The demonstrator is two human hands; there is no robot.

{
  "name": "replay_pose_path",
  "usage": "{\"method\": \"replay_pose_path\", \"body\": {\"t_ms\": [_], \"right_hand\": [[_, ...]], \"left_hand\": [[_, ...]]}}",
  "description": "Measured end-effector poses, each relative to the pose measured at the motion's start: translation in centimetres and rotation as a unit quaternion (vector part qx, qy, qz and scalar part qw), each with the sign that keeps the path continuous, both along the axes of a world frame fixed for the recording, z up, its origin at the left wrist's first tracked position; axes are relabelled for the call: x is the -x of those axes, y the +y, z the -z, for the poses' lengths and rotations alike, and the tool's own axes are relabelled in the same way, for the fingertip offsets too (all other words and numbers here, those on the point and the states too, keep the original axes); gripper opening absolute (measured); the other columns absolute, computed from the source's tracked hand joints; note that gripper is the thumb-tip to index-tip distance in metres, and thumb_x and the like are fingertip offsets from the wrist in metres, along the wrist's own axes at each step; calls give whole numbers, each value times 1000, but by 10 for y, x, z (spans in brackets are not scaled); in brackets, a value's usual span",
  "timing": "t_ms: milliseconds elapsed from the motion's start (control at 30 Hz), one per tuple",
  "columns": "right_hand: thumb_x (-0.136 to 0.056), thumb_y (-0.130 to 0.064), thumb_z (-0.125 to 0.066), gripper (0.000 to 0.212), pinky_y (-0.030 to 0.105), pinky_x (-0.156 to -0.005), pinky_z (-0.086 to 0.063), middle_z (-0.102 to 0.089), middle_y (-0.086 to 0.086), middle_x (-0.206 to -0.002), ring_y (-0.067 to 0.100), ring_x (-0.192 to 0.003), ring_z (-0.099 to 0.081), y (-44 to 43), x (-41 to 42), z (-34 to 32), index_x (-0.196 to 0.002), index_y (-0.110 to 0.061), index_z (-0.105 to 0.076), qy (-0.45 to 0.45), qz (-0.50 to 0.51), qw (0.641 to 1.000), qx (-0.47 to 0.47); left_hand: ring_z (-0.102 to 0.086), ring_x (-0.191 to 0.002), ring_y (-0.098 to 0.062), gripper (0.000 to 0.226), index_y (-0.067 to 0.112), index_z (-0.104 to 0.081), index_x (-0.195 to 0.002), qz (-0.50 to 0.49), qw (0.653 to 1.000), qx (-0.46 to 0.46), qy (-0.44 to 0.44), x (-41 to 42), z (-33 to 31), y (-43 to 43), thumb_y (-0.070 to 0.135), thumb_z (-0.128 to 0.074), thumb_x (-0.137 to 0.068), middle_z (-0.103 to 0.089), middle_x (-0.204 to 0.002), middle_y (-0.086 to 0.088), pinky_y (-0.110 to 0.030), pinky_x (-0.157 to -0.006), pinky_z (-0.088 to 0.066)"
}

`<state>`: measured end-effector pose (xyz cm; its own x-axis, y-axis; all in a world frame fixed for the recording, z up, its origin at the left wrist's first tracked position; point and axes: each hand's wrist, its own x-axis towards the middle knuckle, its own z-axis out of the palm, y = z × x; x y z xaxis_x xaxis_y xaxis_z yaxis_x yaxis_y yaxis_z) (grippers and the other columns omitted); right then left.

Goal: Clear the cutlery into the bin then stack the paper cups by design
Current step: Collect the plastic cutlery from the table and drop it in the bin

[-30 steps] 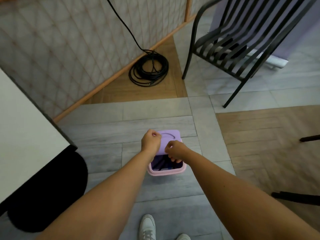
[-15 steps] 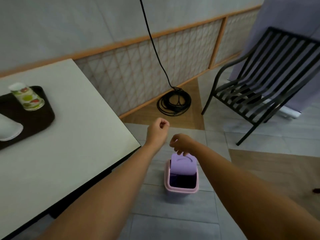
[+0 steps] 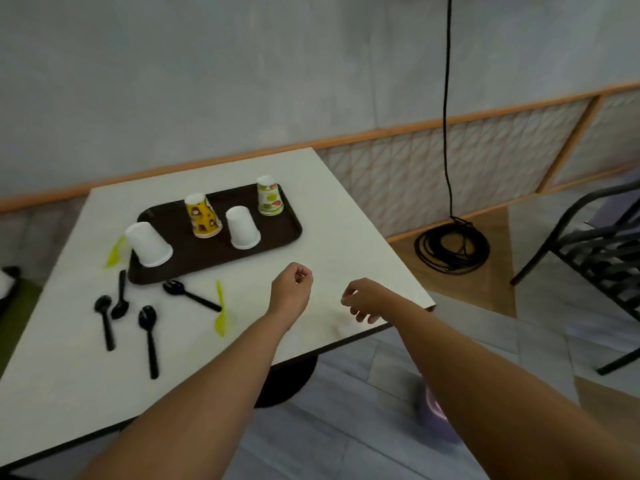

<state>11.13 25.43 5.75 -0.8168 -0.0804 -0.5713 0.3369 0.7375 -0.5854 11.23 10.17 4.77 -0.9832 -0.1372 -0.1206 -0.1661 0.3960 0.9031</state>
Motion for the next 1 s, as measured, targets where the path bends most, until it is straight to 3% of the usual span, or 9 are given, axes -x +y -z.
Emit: {"method": "replay_pose_path", "body": {"t_ms": [67, 200, 400, 533, 667, 767, 867, 1000], "right_hand": [[-95, -19, -48, 29, 28, -66, -48, -59, 10, -92, 16, -66, -56, -34, 1, -3, -118, -2, -54, 1, -24, 1000, -5], [-94, -16, -47, 29, 23, -56, -42, -56, 7, -84, 14, -61, -52, -87, 7, -6, -117, 0, -55, 3, -65, 998, -2], [-94, -12, -45, 10, 22, -53, -40, -51, 5, -72, 15, -57, -51, -145, 32, 6, -98, -5, -52, -19, -103, 994, -18], [-92, -11, -45, 10, 23, -50, -42, -53, 6, -70, 18, -57, -53, -179, 49, 20, -94, -4, -51, -12, -137, 990, -28], [-89, -19, -49, 13, 23, -49, -44, -55, 7, -69, 23, -60, -56, -208, 56, 37, -88, -6, -51, -2, -150, 988, -34], [-88, -34, -56, 32, 22, -44, -39, -50, 4, -60, 16, -46, -49, -224, 58, 48, -69, -11, -43, 12, -147, 988, -50], [-85, -42, -61, 41, 22, -43, -36, -52, 4, -67, 13, -46, -47, -234, 58, 60, -65, -14, -39, 29, -145, 987, -59], [-83, -22, -59, 18, 24, -48, -40, -54, 9, -79, 22, -59, -52, -244, 63, 68, -75, -10, -47, 34, -135, 987, -76]], "left_hand": [[-49, -76, -19, 9, 12, -57, -86, -27, 1000, 5, -3, -5, 1, -38, 8, -50, -91, -51, -75, 5, -33, -74, -48], [-48, -75, -19, 9, 11, -56, -86, -78, 997, 15, -21, -12, 8, -99, 8, -49, -91, -49, -73, 5, -34, -74, -48], [-50, -72, -16, 13, 13, -55, -83, -146, 987, 36, -54, -15, 24, -162, 8, -47, -91, -52, -75, 3, -20, -54, -37], [-52, -79, -21, 10, 14, -56, -86, -204, 973, 62, -93, -17, 34, -197, 8, -48, -90, -56, -88, -4, -25, -66, -42], [-52, -77, -20, 11, 12, -57, -95, -243, 956, 102, -127, -19, 43, -222, 9, -50, -88, -60, -97, -8, -25, -64, -39], [-56, -86, -24, 21, 2, -56, -105, -250, 945, 148, -150, -19, 53, -236, 12, -54, -86, -58, -108, -15, -31, -70, -44], [-60, -97, -33, 35, -3, -51, -109, -263, 926, 175, -206, -22, 66, -242, 18, -60, -83, -57, -113, -19, -41, -78, -53], [-60, -95, -29, 16, 2, -54, -99, -242, 915, 199, -254, -22, 67, -247, 13, -52, -89, -60, -109, -16, -32, -71, -48]]}}
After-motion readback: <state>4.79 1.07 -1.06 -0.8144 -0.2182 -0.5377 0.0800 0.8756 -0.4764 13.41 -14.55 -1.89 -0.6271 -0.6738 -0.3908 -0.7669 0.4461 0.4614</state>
